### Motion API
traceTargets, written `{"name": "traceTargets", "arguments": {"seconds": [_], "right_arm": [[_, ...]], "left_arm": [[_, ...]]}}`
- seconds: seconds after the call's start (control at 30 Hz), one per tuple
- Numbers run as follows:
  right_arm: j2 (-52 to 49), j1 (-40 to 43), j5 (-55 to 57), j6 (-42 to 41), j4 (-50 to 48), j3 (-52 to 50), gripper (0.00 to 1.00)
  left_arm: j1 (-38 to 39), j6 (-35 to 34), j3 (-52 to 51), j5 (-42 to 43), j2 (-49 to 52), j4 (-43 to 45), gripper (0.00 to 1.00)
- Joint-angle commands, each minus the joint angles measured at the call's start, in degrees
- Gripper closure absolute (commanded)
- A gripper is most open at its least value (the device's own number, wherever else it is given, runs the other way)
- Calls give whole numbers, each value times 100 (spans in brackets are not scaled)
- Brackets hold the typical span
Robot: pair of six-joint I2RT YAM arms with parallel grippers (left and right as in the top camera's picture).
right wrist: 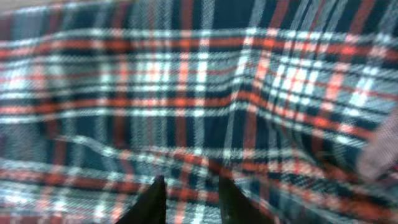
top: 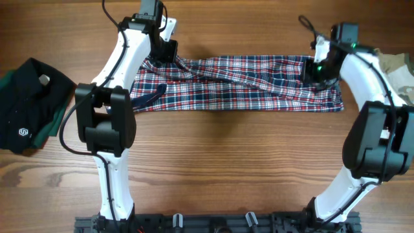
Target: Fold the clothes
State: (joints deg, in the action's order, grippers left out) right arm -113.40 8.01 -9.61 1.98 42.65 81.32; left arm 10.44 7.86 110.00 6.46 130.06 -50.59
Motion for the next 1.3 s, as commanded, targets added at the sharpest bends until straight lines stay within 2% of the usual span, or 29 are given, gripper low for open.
{"name": "traceTargets", "arguments": {"seconds": [0.0,0.1,0.2,0.37,0.5,0.67,0.7,0.8,0.87,0.9,1.0,1.1,1.13,1.2,1.27], "right_arm": [[35,-2,216,-105,-651,-896,82],[35,-2,236,-105,-1246,-1510,89],[33,-2,284,-107,-1351,-1620,89],[35,-2,409,-107,-1333,-1620,95],[35,-2,411,-105,-1320,-1620,96],[35,-2,411,-105,-1325,-1620,96],[33,-2,411,-105,-1322,-1620,96],[33,-2,411,-105,-1320,-1620,95],[35,-2,411,-105,-1320,-1620,95],[35,-2,411,-107,-1327,-1620,95],[35,-2,411,-105,-1316,-1620,95],[35,-2,411,-105,-1285,-1620,94],[35,-2,411,-105,-1287,-1620,94],[35,-2,409,-105,-1300,-1620,94],[35,-2,409,-105,-1331,-1620,94]], "left_arm": [[33,72,26,13,-160,50,96],[33,74,26,11,-251,114,96],[33,94,26,9,-516,94,96],[33,94,15,4,-765,-636,96],[33,92,-361,-70,-748,-848,96],[33,92,-1134,-205,-745,-616,96],[33,90,-1309,-205,-743,-507,94],[33,90,-1469,-295,-743,-317,56],[33,85,-1390,-1097,-772,-127,45],[35,85,-1226,-1346,-811,-120,43],[61,66,-632,-1397,-1143,-37,40],[39,39,-614,-1405,-1377,90,29],[-31,-485,-616,-1464,-1364,46,22],[-334,-1882,-616,-1484,-1322,37,22],[-599,-2435,-629,-1272,-1272,133,22]]}}
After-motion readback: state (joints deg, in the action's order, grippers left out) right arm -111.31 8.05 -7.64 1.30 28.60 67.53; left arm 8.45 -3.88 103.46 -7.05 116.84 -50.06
